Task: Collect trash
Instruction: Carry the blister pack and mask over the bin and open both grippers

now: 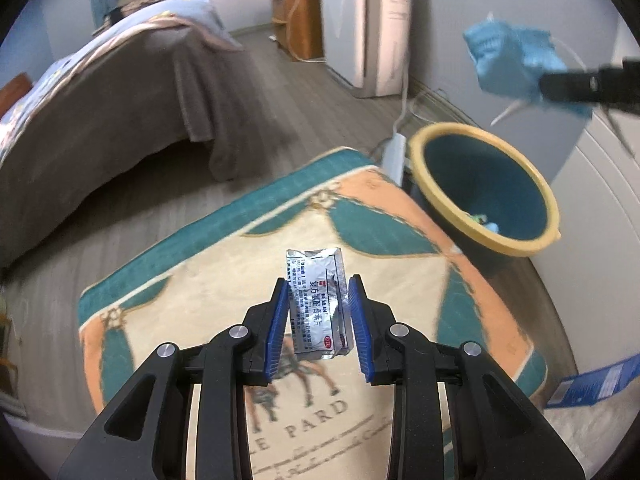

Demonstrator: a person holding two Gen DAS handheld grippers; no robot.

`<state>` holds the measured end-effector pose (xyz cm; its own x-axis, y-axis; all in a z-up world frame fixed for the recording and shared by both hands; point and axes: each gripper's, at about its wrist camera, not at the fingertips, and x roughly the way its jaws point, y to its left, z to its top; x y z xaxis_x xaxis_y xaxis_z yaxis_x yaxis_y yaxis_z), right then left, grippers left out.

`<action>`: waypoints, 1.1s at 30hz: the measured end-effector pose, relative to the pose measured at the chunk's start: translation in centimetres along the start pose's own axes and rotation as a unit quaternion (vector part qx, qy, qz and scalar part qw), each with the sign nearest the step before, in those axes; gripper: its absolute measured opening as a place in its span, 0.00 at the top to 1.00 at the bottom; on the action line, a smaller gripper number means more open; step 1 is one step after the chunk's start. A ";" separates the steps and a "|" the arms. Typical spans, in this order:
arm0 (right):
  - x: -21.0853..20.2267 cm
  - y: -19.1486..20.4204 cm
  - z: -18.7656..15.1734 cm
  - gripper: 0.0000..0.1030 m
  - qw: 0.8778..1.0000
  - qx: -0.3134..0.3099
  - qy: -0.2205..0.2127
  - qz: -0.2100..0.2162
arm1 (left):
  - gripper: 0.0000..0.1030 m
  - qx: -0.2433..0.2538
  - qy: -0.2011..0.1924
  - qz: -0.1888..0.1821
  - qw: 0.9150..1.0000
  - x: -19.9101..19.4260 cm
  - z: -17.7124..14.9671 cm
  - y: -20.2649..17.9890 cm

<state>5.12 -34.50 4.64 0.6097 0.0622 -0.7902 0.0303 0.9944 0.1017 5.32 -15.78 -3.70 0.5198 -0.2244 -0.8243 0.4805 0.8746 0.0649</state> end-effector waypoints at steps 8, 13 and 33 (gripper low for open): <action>1.0 -3.9 -1.1 0.89 1.000 -0.013 0.024 -0.010 | 0.69 0.067 -0.004 -0.012 0.998 1.2 0.6 -4.9; 1.8 -6.3 -1.4 0.89 0.999 -0.003 0.027 -0.017 | 0.69 0.070 -0.008 -0.030 0.997 1.7 1.5 -6.9; 7.6 -19.7 -4.6 0.88 0.985 0.144 0.093 -0.035 | 0.69 0.139 0.007 -0.107 0.984 8.3 6.8 -17.8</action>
<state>5.53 -53.26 -6.11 0.4432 0.0366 -0.8957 0.3068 0.9326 0.1900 5.88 -36.18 -7.82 0.3767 -0.3821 -0.8439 0.7537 0.6561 0.0394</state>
